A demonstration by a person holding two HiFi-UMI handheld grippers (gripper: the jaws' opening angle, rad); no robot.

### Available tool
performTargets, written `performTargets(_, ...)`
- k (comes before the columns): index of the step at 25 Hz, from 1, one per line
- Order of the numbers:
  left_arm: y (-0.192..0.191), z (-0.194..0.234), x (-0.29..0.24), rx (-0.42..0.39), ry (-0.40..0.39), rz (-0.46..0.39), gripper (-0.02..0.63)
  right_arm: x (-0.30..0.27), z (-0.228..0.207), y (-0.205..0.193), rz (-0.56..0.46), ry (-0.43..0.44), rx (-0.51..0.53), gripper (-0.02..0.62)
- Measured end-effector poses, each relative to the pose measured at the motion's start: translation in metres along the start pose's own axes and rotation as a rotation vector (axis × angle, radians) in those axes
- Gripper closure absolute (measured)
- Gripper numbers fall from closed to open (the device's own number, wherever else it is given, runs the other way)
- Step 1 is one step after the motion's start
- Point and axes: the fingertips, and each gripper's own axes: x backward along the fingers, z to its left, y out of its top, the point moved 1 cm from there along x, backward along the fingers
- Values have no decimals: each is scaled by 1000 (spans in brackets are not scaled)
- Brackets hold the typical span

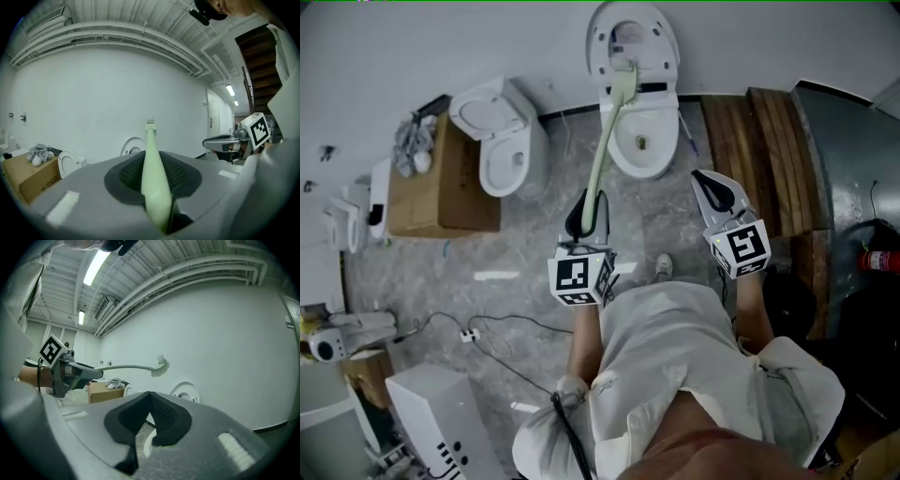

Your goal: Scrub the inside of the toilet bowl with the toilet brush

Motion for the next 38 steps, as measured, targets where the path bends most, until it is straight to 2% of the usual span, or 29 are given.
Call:
performTargets(8, 3, -9, -34, -16, 8, -9, 500, -14, -35, -11, 0, 13, -22, 592)
performTargets(17, 3, 7, -84, -30, 3, 12, 500, -47, -65, -16, 3, -8, -30, 592)
performTargets(23, 5, 32, -133, -23, -16, 8, 499, -89, -89, -16, 18, -20, -25, 592)
performTargets(31, -2, 74, -206, -26, -85, 81, 499, -165, -123, -12, 57, -41, -51, 592)
performTargets(38, -22, 104, -264, -23, -149, 92, 499, -223, -149, -30, 127, -64, -78, 592)
